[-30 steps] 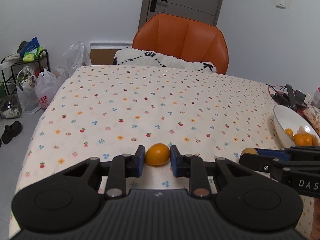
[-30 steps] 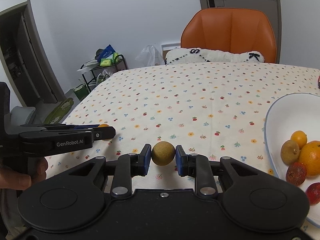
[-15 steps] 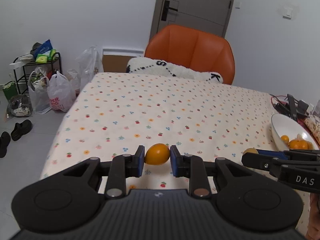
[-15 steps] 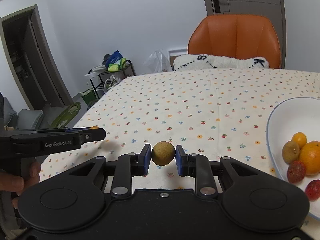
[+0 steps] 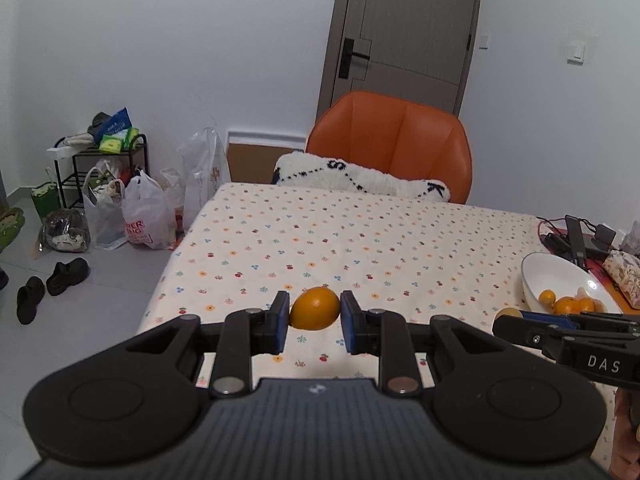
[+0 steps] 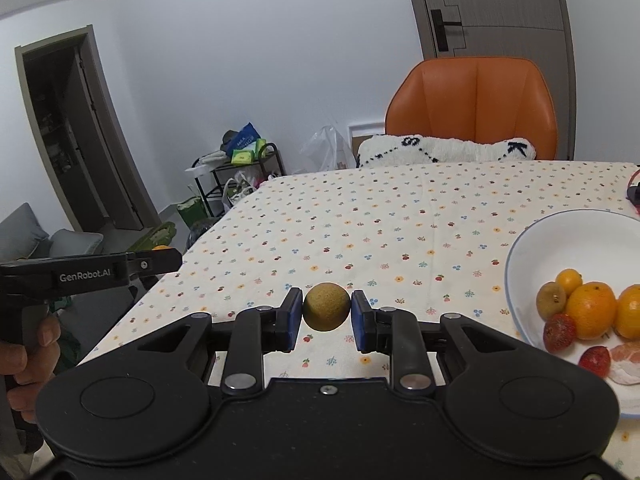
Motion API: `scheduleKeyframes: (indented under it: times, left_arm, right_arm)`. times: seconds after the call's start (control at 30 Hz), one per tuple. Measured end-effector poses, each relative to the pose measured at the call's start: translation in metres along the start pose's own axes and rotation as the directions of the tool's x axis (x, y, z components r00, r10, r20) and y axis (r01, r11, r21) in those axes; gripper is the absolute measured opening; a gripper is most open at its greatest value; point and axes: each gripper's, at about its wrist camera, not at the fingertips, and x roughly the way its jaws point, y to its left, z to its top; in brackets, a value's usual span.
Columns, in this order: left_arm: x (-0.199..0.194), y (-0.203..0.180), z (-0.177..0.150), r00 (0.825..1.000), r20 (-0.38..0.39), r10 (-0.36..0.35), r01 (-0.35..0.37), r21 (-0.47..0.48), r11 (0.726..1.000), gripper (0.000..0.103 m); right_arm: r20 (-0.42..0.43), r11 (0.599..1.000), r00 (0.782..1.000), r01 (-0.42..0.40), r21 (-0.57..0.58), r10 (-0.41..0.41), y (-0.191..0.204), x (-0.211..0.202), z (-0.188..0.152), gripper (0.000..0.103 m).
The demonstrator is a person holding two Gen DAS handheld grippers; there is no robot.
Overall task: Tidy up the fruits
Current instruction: 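Carry the kiwi and tangerine over the white plate with both tools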
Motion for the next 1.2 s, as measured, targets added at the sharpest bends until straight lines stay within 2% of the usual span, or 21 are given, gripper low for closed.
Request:
scheduleKeyframes:
  times: [0.57, 1.2]
  left_arm:
    - [-0.036, -0.039, -0.003, 0.999, 0.045, -0.029, 0.027, 0.054, 0.998, 0.025]
    - [-0.027, -0.105, -0.009, 0.995, 0.033, -0.096, 0.092, 0.112, 0.989, 0.025]
  right_arm:
    - [0.068, 1.0, 0.998, 0.019, 0.008, -0.019, -0.014, -0.045, -0.007, 0.025]
    - [0.118, 0.994, 0.988, 0.089, 0.058, -0.095, -0.064, -0.087, -0.018, 0.025]
